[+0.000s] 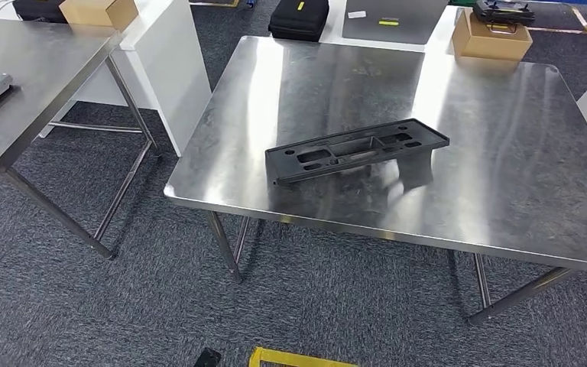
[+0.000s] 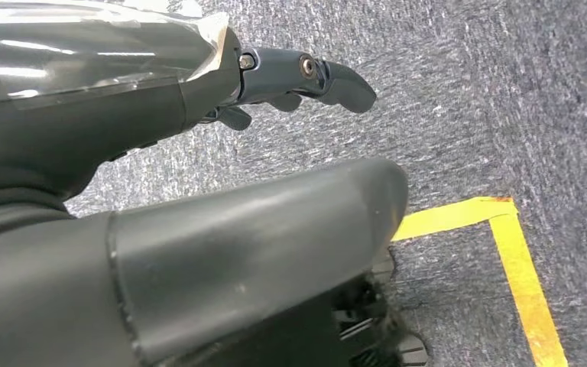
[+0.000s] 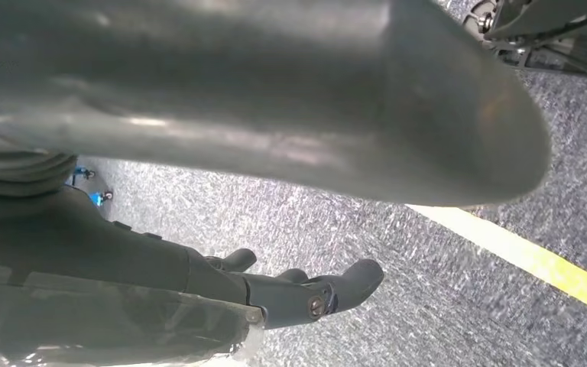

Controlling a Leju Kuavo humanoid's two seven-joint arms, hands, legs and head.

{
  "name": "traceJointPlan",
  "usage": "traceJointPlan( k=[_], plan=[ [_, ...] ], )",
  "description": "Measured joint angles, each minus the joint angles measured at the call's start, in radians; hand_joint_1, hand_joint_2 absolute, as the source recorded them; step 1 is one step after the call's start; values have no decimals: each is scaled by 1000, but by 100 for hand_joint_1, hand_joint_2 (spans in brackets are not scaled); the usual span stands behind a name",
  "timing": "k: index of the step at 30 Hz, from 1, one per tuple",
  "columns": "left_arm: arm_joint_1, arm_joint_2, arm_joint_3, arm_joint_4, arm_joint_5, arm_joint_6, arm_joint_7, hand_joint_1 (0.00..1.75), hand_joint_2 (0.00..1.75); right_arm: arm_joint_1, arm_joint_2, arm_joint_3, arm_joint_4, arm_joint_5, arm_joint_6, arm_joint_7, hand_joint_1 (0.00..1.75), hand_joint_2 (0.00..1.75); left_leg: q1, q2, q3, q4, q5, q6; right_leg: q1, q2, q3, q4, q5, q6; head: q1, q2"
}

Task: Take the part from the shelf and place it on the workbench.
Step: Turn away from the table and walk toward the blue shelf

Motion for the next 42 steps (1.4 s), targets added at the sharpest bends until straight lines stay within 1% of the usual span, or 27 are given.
traceJointPlan(
  k=[2,4,5,7,8,9,10,12,14,16,18,19,21,23,24,25,26,28,30,32,34,35,37,39,40,41,42],
  plan=[
    [-1,0,0,0,-2,0,2,0,0,0,0,0,0,0,0,0,0,0,-1,-2,-3,-8,9,12,3,-1,-4,-3,3,14,0,0],
    [-4,-1,0,0,-6,0,4,0,0,-1,0,0,0,0,-1,0,0,0,2,-2,-2,-26,25,29,5,2,-23,32,-22,17,2,0],
    [-6,-1,0,0,-9,0,6,0,0,-1,0,0,0,0,-2,0,0,0,4,-2,-3,-32,32,35,5,5,-47,82,-50,13,5,0],
    [-8,-1,0,0,-10,-1,9,0,0,0,-1,0,0,0,-4,0,0,0,1,-2,-12,-33,39,41,3,10,-112,225,-114,6,10,0],
    [-8,-1,0,0,-10,-1,11,0,0,1,-1,0,0,0,-4,0,0,0,0,-3,-16,-32,42,40,2,11,-136,281,-133,9,12,0],
    [-7,-1,0,0,-10,0,12,0,0,2,-1,0,0,0,-4,0,0,0,0,-4,-19,-32,44,39,2,12,-142,299,-135,15,13,0],
    [-8,-1,0,0,-10,0,13,0,0,2,-2,0,0,0,-5,0,0,0,-1,-6,-22,-30,46,38,2,12,-123,270,-120,23,13,0],
    [-8,-1,0,0,-8,2,13,0,0,1,-3,0,0,1,-4,0,0,0,-2,-8,-26,-24,48,33,1,13,-41,120,-67,37,15,0],
    [-8,-1,0,0,-7,5,13,0,0,-1,-4,0,0,1,-4,-1,0,0,-8,-10,-32,-14,46,25,3,16,13,9,-33,33,15,0],
    [-8,-1,0,0,-6,6,13,0,0,-1,-5,0,0,1,-3,-2,0,0,-11,-11,-35,-9,46,15,7,17,15,-7,-24,20,13,0],
    [-8,-1,0,0,-5,7,13,0,0,-1,-4,1,0,1,-2,-2,0,0,-7,-10,-41,-1,41,4,0,15,14,-7,-16,5,13,0],
    [-8,-1,0,0,-4,7,13,0,0,-2,-4,1,0,1,-2,-2,0,0,-4,-9,-51,19,22,-2,-4,14,13,-8,-10,-4,11,0],
    [-7,0,0,0,-2,8,13,0,0,-2,-4,1,0,2,1,-2,0,0,1,-7,-93,120,-53,-14,-7,11,8,-8,-1,-16,5,0],
    [-6,0,0,0,0,8,14,0,0,0,-5,1,0,2,5,-1,0,0,5,-6,-143,248,-119,-22,-5,8,-2,-5,3,-19,2,0],
    [-6,0,0,0,0,8,14,0,0,0,-5,1,0,2,6,0,0,0,6,-5,-151,276,-125,-24,-4,6,-6,-3,4,-19,2,0],
    [-5,0,0,0,0,8,14,0,0,1,-5,1,0,2,6,1,0,0,7,-5,-139,266,-112,-23,-4,6,-8,-1,4,-18,2,0],
    [-5,0,0,0,0,8,14,0,0,1,-5,1,0,2,6,2,0,0,7,-5,-107,215,-83,-20,-4,5,-9,0,4,-18,2,0],
    [-6,0,0,0,0,8,14,0,0,-1,-4,1,0,2,6,4,0,0,4,-4,-24,74,-28,-8,-1,5,-8,2,6,-14,2,0],
    [-7,1,0,0,0,8,16,0,0,-2,-3,1,0,2,6,7,0,0,-1,-4,15,0,-8,3,3,5,-11,3,10,-7,3,0],
    [-7,1,0,0,0,8,18,0,0,-3,-1,2,0,2,6,8,0,0,-6,-5,11,-7,0,14,5,4,-15,-1,19,6,3,0],
    [-8,0,1,0,1,8,19,0,0,-3,0,2,0,2,6,8,0,0,-3,-3,8,-25,19,29,8,5,-27,11,5,14,5,0],
    [-8,0,1,0,1,8,19,0,0,-3,-1,2,0,2,6,8,0,0,-1,-1,4,-34,29,36,9,7,-41,41,-19,12,7,0],
    [-9,-1,1,0,2,9,20,0,0,-3,-2,2,0,2,6,9,0,0,-1,0,-11,-40,44,45,6,11,-90,164,-95,2,13,0],
    [-8,-1,1,0,2,9,20,0,0,-2,-4,2,0,2,6,9,0,0,-4,0,-31,-38,58,45,2,13,-122,274,-142,7,16,0],
    [-8,-1,1,0,2,9,20,0,0,-2,-4,2,0,2,6,9,0,0,-4,0,-41,-36,64,43,1,13,-113,280,-141,16,16,0],
    [-8,-1,2,0,2,10,20,0,0,-2,-5,2,0,2,6,9,0,0,-4,-1,-51,-33,70,40,0,13,-83,244,-123,27,16,0],
    [-8,-1,2,0,2,10,20,0,0,-3,-6,2,0,2,6,9,0,0,-3,-2,-60,-28,75,36,-2,13,-35,173,-99,36,17,0]
  ],
)
